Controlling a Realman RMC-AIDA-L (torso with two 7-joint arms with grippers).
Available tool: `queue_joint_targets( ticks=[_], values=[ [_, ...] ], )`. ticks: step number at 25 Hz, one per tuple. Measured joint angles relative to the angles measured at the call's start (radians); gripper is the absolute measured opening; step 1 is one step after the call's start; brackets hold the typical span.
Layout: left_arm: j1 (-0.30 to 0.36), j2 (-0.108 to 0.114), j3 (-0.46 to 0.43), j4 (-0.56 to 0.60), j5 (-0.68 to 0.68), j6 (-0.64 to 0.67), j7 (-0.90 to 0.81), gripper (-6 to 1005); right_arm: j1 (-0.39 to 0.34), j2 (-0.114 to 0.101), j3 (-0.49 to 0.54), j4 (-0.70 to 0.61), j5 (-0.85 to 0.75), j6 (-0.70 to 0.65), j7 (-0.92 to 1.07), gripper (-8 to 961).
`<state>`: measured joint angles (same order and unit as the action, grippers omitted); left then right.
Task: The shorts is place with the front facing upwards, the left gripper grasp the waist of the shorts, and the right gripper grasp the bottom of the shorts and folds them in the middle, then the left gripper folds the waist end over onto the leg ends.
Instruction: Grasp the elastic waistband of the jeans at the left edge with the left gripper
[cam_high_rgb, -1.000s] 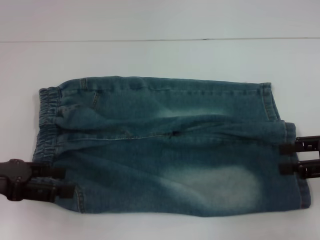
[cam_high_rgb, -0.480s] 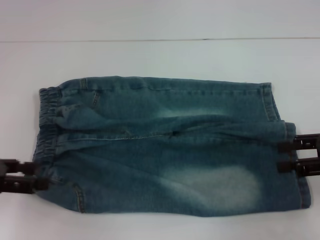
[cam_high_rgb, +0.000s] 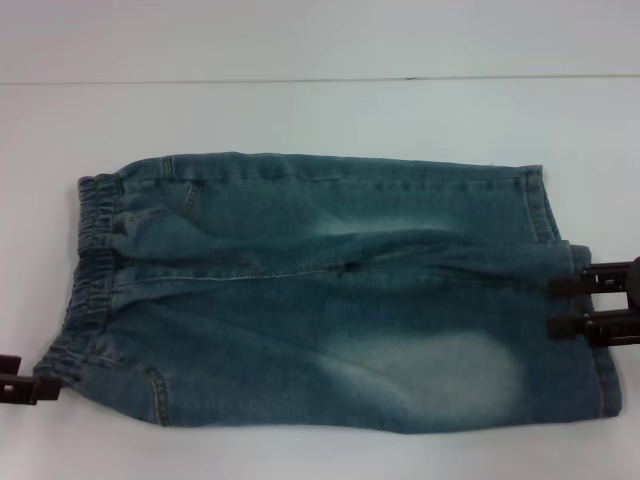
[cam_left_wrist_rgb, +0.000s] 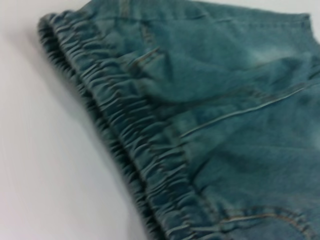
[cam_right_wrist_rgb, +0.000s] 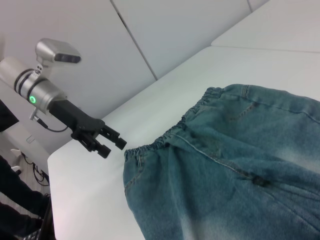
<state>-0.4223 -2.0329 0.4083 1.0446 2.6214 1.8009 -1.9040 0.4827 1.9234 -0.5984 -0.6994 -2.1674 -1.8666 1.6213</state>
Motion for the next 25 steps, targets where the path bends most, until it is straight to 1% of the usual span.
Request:
queue_joint_targets(
  ticks=[8,14,17,20,22,25],
  values=[
    [-0.025,-0.026,0.003,-0.007,0.062,-0.055,-0.008,899,0.000,0.000,0.002,0.000,0.000,0.000,0.000,737],
    [-0.040,-0.047,0.012,-0.004,0.073,-0.076,-0.021,872,-0.001,0.000,0.004,0.000,0.001,0.000,0.000,738],
    [-0.043,-0.052,0.015,0.000,0.073,-0.082,-0.018,859,-0.001,0.000,0.004,0.000,0.004,0.000,0.000,737],
    [-0.043,-0.063,0.035,0.017,0.073,-0.091,-0.011,846,-0.001,0.000,0.003,0.000,0.004,0.000,-0.001,736],
    [-0.042,-0.067,0.057,0.024,0.073,-0.092,-0.012,762,-0.001,0.000,0.003,0.000,0.004,0.000,-0.001,737],
    [-0.043,-0.071,0.065,0.024,0.073,-0.091,-0.013,637,-0.002,0.000,0.003,0.000,0.005,0.001,-0.001,737]
  ],
)
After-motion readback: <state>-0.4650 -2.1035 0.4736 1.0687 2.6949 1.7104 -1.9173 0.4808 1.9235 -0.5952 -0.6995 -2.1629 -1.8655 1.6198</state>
